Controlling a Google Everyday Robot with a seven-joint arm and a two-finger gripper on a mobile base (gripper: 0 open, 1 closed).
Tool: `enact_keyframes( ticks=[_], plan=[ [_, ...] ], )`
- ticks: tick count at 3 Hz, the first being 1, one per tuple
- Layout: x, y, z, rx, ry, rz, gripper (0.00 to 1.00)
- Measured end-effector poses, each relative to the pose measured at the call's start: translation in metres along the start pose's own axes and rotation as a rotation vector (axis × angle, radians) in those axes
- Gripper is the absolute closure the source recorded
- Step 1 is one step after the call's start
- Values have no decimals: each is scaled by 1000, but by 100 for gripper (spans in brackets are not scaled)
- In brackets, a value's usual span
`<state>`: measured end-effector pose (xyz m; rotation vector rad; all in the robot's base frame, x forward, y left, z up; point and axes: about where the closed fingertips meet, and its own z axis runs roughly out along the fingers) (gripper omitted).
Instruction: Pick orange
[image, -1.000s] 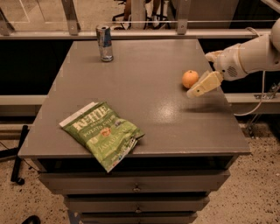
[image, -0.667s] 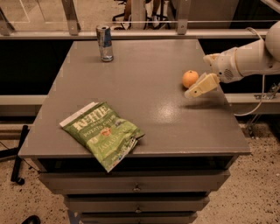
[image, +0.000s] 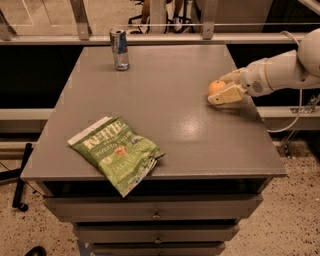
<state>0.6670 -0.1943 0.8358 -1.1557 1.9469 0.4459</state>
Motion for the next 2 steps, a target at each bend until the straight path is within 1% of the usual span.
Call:
enact_keyframes(
  ticks=[1, 2],
  plan=[
    [-3, -1, -2, -1, -11, 4, 65],
    [-14, 2, -7, -6, -33, -8, 95]
  ],
)
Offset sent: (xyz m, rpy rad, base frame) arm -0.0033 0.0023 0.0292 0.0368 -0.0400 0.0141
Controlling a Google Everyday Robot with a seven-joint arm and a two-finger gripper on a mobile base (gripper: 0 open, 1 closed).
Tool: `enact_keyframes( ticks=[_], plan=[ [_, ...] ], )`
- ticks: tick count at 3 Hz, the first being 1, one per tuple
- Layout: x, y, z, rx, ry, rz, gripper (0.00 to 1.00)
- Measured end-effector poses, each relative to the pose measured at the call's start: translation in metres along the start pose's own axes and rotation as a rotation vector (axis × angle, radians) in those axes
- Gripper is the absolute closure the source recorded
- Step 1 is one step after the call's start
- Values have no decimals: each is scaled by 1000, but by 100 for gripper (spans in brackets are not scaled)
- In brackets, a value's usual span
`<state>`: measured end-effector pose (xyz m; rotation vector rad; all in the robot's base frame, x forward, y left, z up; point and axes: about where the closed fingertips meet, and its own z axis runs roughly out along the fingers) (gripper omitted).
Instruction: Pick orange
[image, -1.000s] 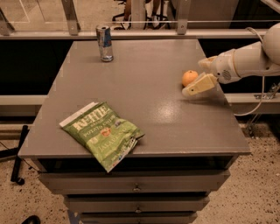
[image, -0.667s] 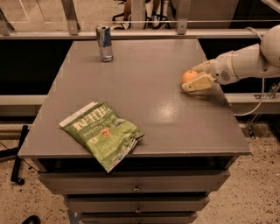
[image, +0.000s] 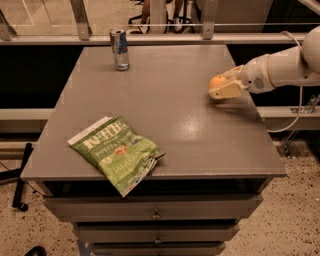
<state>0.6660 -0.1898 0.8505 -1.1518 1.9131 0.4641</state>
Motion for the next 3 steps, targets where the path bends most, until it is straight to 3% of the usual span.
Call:
enact_keyframes(
  ticks=[2, 3],
  plan=[
    [-33, 22, -15, -26, -44, -37, 100],
    [-57, 33, -30, -49, -56, -12, 100]
  ],
)
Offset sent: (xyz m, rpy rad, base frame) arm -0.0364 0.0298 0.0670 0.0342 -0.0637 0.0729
